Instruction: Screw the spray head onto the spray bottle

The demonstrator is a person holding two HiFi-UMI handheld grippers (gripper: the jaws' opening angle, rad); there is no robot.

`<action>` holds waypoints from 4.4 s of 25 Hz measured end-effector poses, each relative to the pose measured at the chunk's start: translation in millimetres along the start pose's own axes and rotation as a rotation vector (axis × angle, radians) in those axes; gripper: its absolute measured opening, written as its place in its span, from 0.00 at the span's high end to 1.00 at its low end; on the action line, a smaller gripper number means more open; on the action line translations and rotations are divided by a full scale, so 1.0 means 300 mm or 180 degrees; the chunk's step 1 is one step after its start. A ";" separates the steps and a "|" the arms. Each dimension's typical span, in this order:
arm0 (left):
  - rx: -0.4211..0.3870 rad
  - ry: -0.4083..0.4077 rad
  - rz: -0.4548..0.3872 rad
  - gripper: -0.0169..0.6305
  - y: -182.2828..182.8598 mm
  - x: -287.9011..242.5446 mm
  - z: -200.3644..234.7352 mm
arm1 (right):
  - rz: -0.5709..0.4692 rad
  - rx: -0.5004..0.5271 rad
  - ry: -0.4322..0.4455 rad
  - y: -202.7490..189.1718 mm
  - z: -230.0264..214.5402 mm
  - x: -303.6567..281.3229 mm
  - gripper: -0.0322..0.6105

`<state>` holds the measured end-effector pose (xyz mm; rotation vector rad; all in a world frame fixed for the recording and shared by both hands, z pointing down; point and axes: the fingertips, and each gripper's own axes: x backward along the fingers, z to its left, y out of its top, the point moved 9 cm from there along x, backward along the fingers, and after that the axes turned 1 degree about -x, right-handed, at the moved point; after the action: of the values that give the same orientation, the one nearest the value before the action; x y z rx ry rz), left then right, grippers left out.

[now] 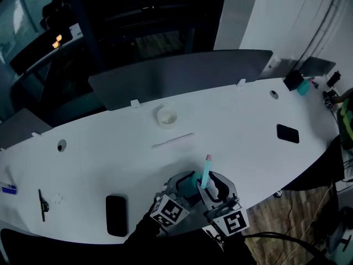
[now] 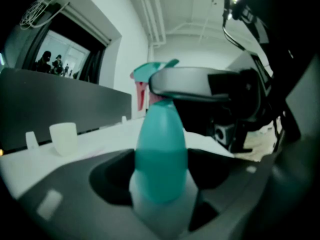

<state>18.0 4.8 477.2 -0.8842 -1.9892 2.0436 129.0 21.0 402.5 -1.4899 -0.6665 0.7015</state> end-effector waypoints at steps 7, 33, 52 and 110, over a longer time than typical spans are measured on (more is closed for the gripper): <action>0.0034 0.0029 0.0009 0.46 -0.003 0.005 0.003 | 0.0632 0.0291 -0.0207 0.074 0.012 -0.021 0.67; 0.0046 0.0033 0.0012 0.46 -0.001 -0.001 0.003 | 0.0104 -0.0032 -0.0331 0.080 0.012 -0.039 0.78; 0.0113 0.0058 -0.0013 0.46 0.007 -0.004 0.013 | 0.0060 0.0279 -0.0099 0.068 0.001 -0.043 0.78; -0.0158 -0.0364 0.0313 0.46 0.013 -0.025 0.023 | 0.1829 -0.0213 0.0653 0.125 -0.088 -0.140 0.73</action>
<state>21.7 -5.3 475.3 -0.9114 -2.1034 2.1518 122.0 -29.4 366.7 -1.8068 -0.0954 0.9465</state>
